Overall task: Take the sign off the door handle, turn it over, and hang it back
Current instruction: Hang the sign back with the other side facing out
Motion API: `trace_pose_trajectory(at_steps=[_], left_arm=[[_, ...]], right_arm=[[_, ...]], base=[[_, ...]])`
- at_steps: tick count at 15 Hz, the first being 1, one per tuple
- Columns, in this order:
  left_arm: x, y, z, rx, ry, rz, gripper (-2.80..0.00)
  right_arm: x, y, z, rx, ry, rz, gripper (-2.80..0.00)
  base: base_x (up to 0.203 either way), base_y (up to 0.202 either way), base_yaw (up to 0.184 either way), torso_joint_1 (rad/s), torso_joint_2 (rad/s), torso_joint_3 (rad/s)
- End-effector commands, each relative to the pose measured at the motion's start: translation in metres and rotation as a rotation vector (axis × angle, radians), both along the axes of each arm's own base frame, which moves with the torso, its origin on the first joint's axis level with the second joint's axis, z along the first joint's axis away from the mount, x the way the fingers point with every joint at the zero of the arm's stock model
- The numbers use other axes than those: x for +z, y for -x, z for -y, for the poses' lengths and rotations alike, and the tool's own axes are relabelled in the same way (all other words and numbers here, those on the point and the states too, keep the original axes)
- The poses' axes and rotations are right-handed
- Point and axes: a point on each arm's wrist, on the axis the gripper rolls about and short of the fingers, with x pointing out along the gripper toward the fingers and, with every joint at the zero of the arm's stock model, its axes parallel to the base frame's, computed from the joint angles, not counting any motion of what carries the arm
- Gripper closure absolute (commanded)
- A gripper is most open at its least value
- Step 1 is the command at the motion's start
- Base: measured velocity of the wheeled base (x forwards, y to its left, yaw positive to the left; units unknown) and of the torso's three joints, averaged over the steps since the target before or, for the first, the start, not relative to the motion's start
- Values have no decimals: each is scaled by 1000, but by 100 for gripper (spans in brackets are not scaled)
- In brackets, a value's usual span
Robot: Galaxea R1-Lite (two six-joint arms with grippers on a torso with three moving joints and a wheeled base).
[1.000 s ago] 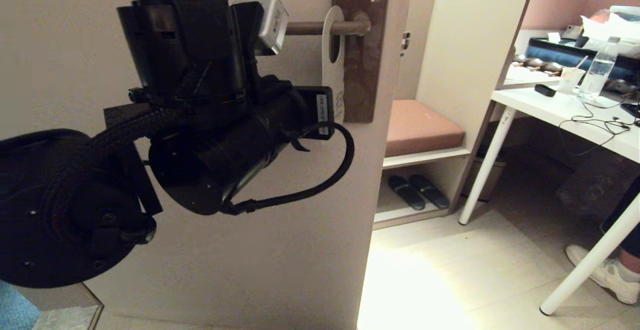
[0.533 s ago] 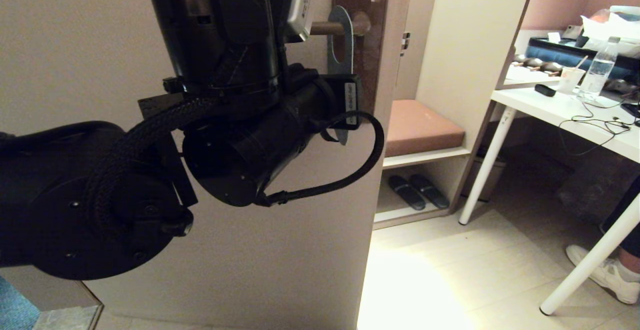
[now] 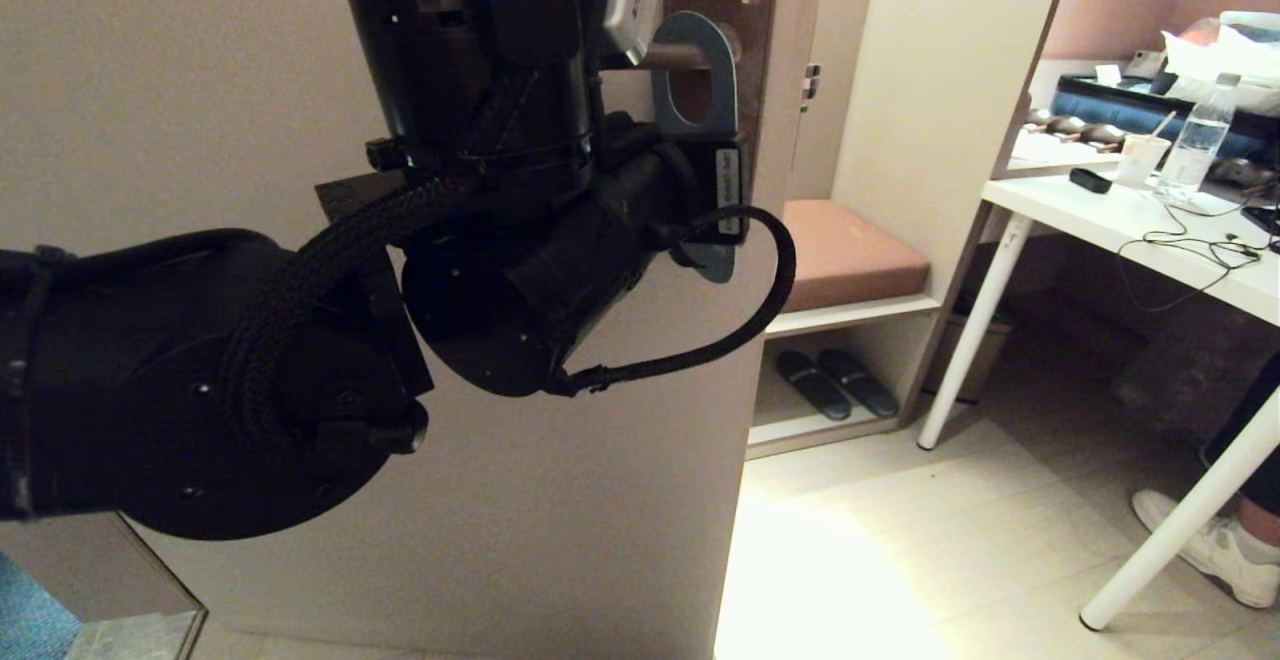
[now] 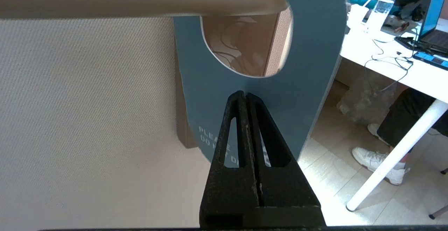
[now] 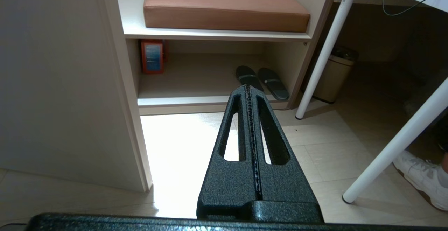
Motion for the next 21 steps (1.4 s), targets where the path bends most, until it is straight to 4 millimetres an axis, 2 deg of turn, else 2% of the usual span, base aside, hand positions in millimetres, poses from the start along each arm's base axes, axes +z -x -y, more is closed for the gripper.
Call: trace_pose_trajectory(at_steps=[1,13,21], left_arm=[[-2,-3,5,3,2,0,0],[-1,-14,44,-33,29,22,0],[0,-10,47,-35,30,24,0]], right_arm=[[0,0,0,1,1,-1,0],[0,0,0,1,1,-2,0],[0,0,0,1,1,-1,0]], base=[[0,0,0,0,0,0],[0,0,0,0,0,0],[0,0,0,0,0,0]])
